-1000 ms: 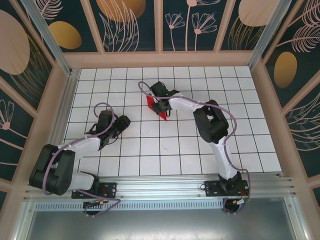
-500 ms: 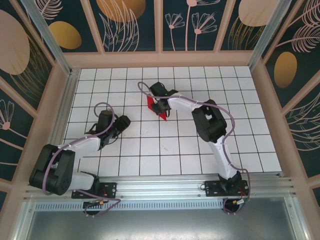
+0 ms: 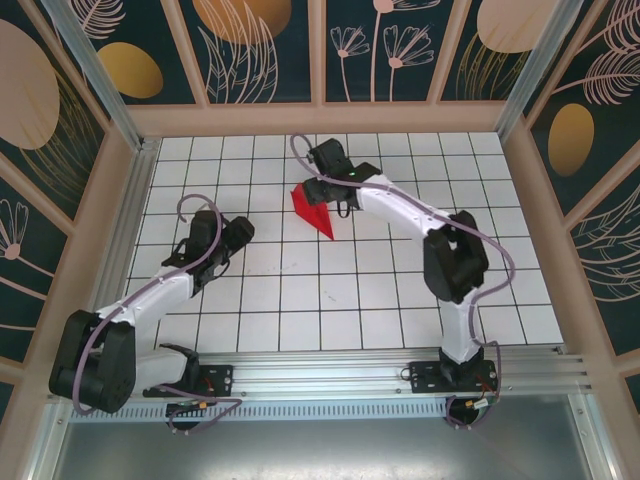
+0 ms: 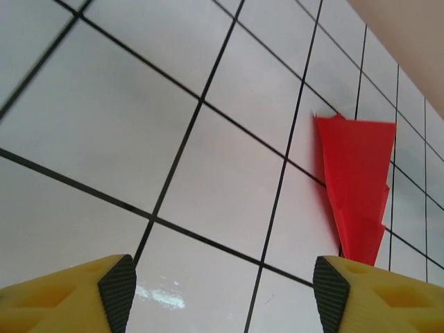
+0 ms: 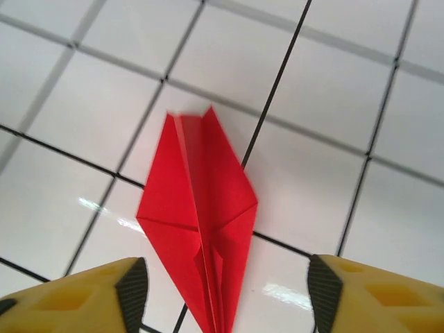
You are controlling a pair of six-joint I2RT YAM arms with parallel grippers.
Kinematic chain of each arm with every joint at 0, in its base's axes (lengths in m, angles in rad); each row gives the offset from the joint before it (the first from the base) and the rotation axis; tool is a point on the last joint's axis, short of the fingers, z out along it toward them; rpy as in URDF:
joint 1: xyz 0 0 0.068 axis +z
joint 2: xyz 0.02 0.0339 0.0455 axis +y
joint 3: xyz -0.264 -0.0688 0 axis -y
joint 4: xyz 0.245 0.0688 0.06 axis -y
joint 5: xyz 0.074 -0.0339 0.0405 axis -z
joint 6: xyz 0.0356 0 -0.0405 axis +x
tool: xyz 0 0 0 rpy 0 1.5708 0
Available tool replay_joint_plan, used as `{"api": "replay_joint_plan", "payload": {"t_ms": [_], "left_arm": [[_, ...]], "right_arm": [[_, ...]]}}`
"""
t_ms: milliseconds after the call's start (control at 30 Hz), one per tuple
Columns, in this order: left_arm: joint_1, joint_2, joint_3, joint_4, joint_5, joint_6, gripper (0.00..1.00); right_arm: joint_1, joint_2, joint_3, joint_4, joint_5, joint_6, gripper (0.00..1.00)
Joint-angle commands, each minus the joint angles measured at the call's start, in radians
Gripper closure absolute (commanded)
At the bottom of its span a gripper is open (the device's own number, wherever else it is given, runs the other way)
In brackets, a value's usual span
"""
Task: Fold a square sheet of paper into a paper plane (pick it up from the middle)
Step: Move the paper plane to the center of the table, then reset both arms
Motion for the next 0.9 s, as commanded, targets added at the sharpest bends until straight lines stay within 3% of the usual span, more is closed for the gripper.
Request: {"api": "replay_joint_plan", "payload": {"t_ms": [0, 167, 267, 467, 633, 867], "left_arm": [[0.006, -0.058, 0.052, -0.095, -0.15, 0.06, 0.26], [0.005, -0.123, 0.095, -0.117, -0.342, 0.14, 0.13], [0.008, -0.141, 0.097, -0.083, -0.443, 0.21, 0.02], [0.009, -0.194, -0.007, 0.139, -0.596, 0.425, 0.01], [0.02, -0.255, -0.152, 0.318, -0.745, 0.494, 0.01], [0.084, -0.2, -0.262, 0.478, -0.749, 0.591, 0.02]], "right_arm": [[-0.031, -0.207, -0.102, 0.118, 0.068, 0.049, 0.27], [-0.119, -0.521, -0.431, 0.422, 0.195, 0.063, 0.02], [-0.241, -0.664, -0.601, 0.52, 0.229, 0.111, 0.01], [-0.446, -0.842, -0.877, 0.659, 0.368, 0.158, 0.01], [-0.514, -0.928, -1.15, 0.895, 0.439, 0.125, 0.01], [-0.548, -0.883, -1.386, 1.099, 0.424, 0.057, 0.01]]}}
